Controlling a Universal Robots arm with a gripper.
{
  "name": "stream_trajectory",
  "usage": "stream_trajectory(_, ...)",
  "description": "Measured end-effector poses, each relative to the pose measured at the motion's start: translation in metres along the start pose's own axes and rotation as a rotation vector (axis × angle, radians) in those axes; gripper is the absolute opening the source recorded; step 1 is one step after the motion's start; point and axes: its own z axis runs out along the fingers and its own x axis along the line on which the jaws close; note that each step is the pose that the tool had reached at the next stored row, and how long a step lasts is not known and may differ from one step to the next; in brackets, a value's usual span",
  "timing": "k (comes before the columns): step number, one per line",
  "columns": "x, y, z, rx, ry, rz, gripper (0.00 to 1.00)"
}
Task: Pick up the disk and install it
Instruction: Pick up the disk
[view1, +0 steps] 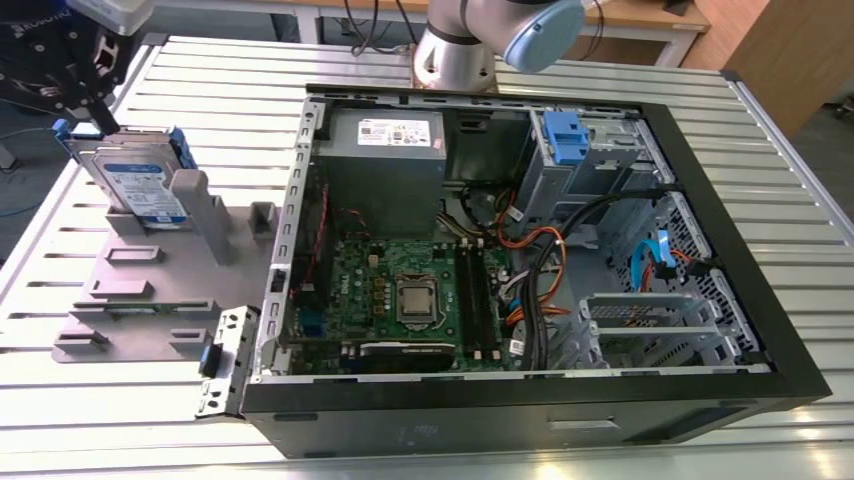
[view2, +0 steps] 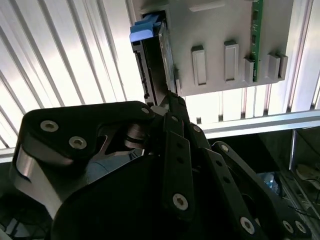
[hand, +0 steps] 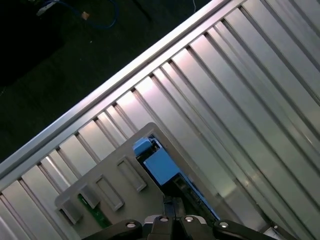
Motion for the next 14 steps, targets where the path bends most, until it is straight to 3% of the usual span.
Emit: stream_trajectory(14,0.0,0.0,0.0009,-0.0046,0.0082,-0.191,0.11)
